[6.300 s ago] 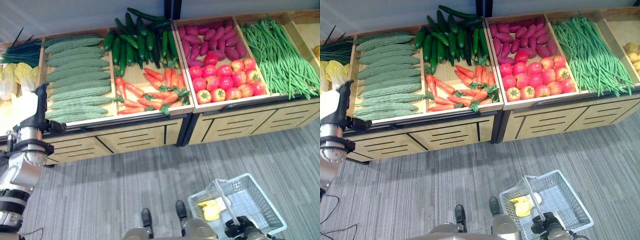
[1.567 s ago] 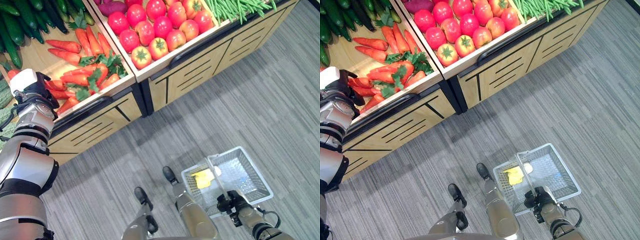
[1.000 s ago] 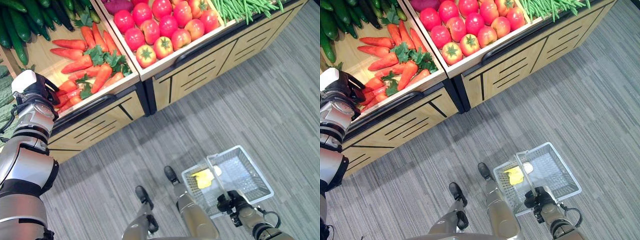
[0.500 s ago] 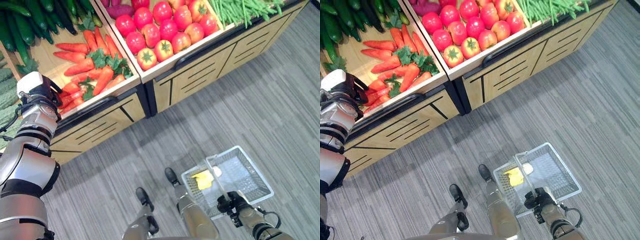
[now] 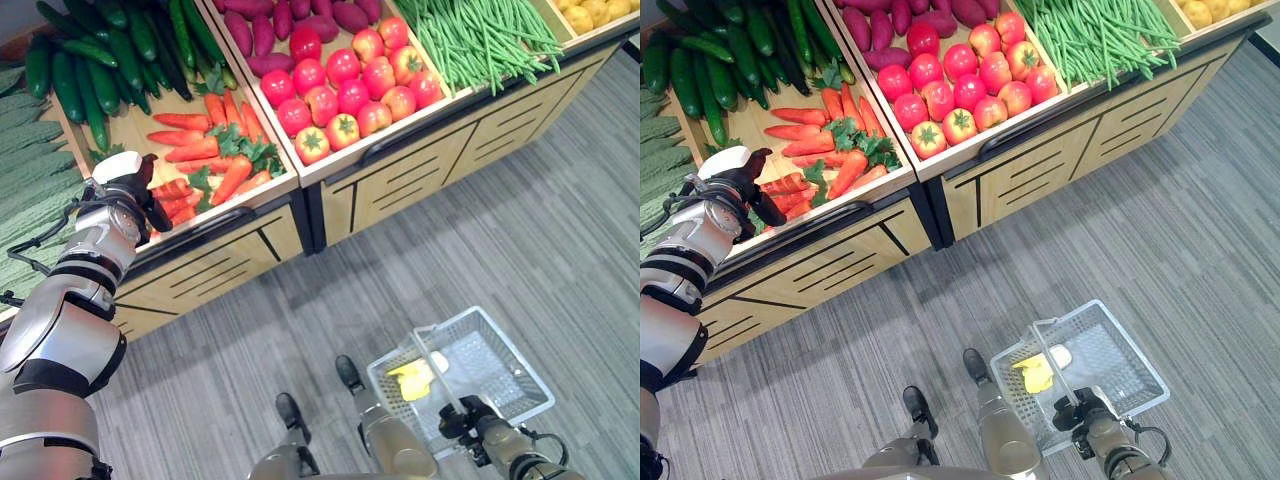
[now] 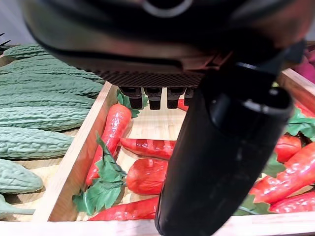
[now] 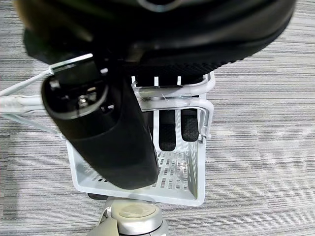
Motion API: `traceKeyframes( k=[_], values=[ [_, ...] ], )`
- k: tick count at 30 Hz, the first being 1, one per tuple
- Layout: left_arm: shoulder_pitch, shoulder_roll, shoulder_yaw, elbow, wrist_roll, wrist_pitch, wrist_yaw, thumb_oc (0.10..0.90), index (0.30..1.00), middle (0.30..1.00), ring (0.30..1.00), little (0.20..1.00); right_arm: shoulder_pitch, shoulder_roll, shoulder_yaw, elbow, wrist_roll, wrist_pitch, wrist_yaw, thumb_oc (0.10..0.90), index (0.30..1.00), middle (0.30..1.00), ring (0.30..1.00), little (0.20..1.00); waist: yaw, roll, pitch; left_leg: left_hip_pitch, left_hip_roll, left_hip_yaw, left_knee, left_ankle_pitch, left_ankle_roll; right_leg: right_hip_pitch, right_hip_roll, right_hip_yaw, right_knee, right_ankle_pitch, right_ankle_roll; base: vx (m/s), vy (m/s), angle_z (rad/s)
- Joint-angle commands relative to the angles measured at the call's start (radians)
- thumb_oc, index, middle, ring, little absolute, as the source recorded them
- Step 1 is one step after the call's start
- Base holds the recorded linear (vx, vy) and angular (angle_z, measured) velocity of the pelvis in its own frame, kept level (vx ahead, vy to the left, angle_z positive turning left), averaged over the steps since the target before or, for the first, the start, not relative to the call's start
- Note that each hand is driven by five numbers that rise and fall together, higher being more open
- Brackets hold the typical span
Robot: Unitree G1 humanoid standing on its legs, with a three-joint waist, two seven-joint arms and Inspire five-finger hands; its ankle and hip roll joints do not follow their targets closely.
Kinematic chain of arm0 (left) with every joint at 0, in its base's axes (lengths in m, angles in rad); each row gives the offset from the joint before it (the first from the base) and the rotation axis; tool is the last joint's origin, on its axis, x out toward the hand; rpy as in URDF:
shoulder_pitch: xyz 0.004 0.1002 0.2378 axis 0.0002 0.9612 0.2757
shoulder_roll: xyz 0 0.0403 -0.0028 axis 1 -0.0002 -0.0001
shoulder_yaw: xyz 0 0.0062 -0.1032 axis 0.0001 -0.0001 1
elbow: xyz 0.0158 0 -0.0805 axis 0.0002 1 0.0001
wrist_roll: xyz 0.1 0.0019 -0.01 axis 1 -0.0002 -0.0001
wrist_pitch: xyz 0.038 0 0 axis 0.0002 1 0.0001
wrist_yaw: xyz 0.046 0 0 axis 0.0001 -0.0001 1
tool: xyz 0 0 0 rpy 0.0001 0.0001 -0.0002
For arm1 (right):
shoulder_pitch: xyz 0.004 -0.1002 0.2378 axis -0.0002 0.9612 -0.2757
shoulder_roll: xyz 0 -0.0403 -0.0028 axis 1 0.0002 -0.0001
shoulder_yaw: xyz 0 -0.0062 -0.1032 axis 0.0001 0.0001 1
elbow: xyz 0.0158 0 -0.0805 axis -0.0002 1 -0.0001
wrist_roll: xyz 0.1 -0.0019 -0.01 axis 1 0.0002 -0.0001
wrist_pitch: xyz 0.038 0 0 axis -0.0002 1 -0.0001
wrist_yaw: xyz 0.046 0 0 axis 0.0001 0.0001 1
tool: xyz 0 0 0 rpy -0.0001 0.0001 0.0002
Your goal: Get the vegetables into the basket
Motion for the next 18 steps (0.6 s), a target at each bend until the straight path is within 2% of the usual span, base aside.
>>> traceKeyframes(
  k=[1, 3, 13, 18],
  values=[
    [-0.096, 0.041, 0.020, 0.049, 0.039, 0.000, 0.038, 0.900, 1.000, 1.000, 1.000, 1.000, 0.040, -0.057, 0.027, 0.024, 0.012, 0.005, 0.001, 0.400, 0.300, 0.300, 0.300, 0.300, -0.025, 0.038, 0.004, -0.017, -0.003, -0.096, 0.003, -0.020, -0.025, -0.032, -0.031, -0.102, 0.019, -0.027, 0.071, -0.11, 0.016, 0.04],
    [-0.099, 0.038, 0.027, 0.066, 0.033, 0.002, 0.039, 0.900, 1.000, 1.000, 1.000, 1.000, 0.038, -0.055, 0.028, 0.025, 0.009, 0.004, 0.000, 0.400, 0.300, 0.300, 0.300, 0.300, -0.027, 0.035, 0.010, -0.024, -0.002, -0.093, 0.003, -0.018, -0.025, -0.040, -0.031, -0.103, 0.019, -0.024, 0.072, -0.03, -0.003, 0.10],
    [-0.174, 0.080, 0.045, 0.169, -0.001, 0.033, 0.063, 0.900, 1.000, 1.000, 1.000, 1.000, 0.031, -0.044, 0.035, -0.005, 0.044, -0.002, -0.018, 0.400, 0.300, 0.300, 0.300, 0.300, -0.042, -0.016, 0.066, -0.106, 0.018, -0.076, 0.003, 0.007, -0.037, -0.119, -0.004, -0.099, 0.017, 0.001, 0.072, 0.00, -0.021, -0.02],
    [-0.132, 0.073, 0.095, 0.192, -0.032, 0.037, 0.063, 0.900, 1.000, 1.000, 1.000, 1.000, 0.039, -0.036, 0.035, -0.010, 0.050, -0.001, -0.019, 0.400, 0.300, 0.300, 0.300, 0.300, -0.041, -0.028, 0.072, -0.119, 0.023, -0.067, 0.003, 0.007, -0.040, -0.135, 0.004, -0.095, 0.017, 0.002, 0.071, 0.02, -0.006, -0.05]
  ],
)
